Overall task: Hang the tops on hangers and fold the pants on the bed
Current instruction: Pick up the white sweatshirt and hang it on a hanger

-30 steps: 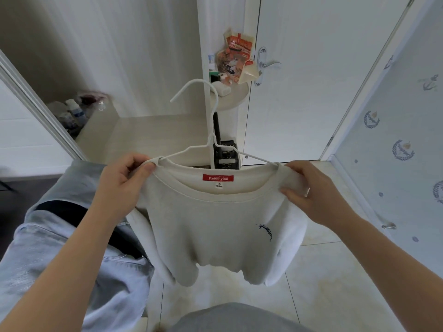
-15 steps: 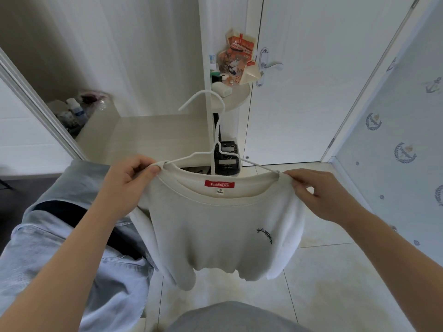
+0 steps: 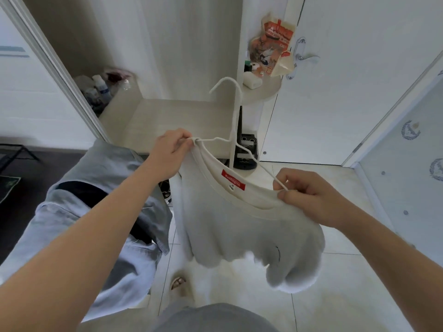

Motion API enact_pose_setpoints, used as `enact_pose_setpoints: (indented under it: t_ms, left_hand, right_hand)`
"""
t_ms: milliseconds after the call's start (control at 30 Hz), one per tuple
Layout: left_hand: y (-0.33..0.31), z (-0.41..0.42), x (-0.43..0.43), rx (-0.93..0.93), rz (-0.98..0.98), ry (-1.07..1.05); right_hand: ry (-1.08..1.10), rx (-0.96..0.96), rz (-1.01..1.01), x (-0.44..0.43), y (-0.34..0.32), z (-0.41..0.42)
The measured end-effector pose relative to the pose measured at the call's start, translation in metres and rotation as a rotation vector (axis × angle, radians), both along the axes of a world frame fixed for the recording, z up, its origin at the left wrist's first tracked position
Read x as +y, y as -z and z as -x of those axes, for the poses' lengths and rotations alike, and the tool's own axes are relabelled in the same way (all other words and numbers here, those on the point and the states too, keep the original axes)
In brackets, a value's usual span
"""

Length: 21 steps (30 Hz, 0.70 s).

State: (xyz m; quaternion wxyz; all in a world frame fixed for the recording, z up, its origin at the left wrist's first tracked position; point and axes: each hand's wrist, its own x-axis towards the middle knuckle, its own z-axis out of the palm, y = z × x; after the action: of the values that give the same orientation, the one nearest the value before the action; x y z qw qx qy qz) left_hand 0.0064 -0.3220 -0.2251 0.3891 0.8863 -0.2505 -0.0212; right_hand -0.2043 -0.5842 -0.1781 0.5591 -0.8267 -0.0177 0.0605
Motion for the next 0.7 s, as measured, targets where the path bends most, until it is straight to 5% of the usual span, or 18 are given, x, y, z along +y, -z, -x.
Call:
enact_pose_setpoints:
  t_ms: [200, 400, 700]
  left_hand:
    - [0.003, -0.058, 0.002, 0.003, 0.044, -0.088]
    - [-0.017, -0.084, 0.016, 0.140, 0.143, -0.128]
    - [-0.093, -0.117, 0.061, 0.232, 0.244, 0.203]
  right_hand:
    - [0.085, 0.012, -0.434, 0.041, -0.010, -0.062]
    - [0.272, -0.045, -0.438, 0.077, -0.020, -0.137]
    - [0.434, -0.290, -0.313, 0.132, -0.079, -0.270]
